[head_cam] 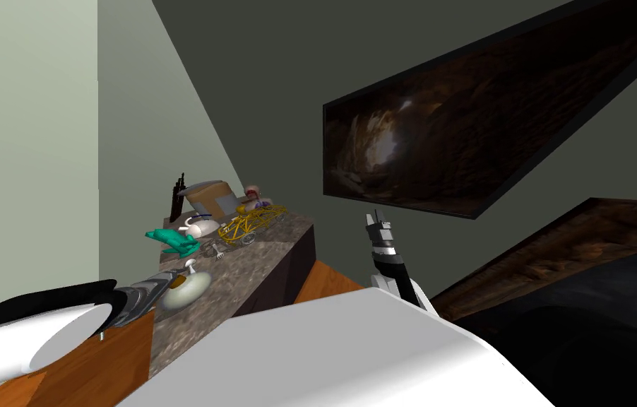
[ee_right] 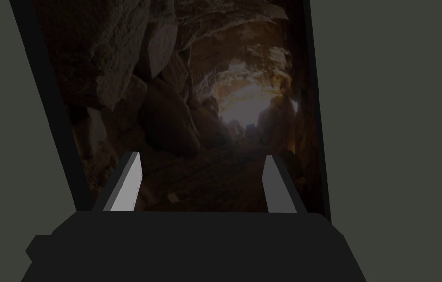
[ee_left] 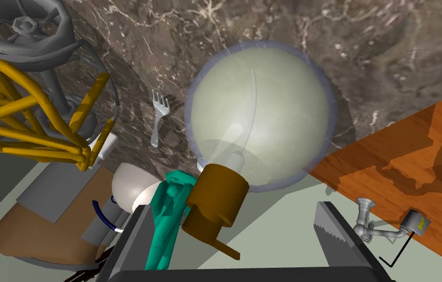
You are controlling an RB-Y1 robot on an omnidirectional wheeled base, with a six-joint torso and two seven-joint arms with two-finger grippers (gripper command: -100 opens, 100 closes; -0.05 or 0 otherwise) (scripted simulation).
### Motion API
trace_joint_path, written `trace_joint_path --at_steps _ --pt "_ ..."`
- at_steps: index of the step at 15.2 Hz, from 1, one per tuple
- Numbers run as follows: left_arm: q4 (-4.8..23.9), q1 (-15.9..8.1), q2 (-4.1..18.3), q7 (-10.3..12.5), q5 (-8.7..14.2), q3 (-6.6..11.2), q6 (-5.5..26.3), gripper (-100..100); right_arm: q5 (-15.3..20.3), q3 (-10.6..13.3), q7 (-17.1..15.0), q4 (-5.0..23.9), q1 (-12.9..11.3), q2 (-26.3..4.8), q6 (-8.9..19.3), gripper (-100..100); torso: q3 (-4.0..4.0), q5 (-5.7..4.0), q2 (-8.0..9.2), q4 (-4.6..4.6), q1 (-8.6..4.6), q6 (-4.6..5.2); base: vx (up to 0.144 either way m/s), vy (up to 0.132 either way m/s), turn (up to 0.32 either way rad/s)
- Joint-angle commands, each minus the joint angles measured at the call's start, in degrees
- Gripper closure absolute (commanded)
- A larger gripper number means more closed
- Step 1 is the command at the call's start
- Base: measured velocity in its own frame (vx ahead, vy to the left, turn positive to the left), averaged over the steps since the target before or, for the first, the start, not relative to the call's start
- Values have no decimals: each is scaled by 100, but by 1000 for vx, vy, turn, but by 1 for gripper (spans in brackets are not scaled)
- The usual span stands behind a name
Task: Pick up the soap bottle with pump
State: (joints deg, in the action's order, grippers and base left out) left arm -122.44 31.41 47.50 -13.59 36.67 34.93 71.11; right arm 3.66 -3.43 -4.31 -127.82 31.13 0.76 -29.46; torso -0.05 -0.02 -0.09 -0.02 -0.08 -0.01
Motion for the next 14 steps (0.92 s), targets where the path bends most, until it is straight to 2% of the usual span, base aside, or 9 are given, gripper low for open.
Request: trace_joint_path --at_steps 1,2,3,9,10,12,14 --pt "14 20 107 -23 114 117 286 -100 0 0 0 0 0 0 0 0 0 0 0 0 0 0 38 -10 -51" --pt "14 20 107 -23 114 117 337 -100 0 0 0 0 0 0 0 0 0 0 0 0 0 1 40 -11 -55" --pt "30 32 190 -40 196 202 497 -100 0 0 0 0 0 0 0 0 0 0 -1 0 0 1 45 -15 -73" --pt "70 63 393 -83 396 410 1173 -100 0 0 0 0 0 0 0 0 -2 1 -4 -1 4 0 47 -3 -56" --pt "70 63 393 -83 396 410 1179 -100 0 0 0 0 0 0 0 0 -2 1 -3 -1 5 1 38 5 -39" --pt "87 79 483 -102 487 506 1451 -100 0 0 0 0 0 0 0 0 -1 1 -1 0 6 1 40 3 -53" --pt "93 84 513 -108 517 538 1544 -100 0 0 0 0 0 0 0 0 0 1 -1 0 6 0 34 4 -31"
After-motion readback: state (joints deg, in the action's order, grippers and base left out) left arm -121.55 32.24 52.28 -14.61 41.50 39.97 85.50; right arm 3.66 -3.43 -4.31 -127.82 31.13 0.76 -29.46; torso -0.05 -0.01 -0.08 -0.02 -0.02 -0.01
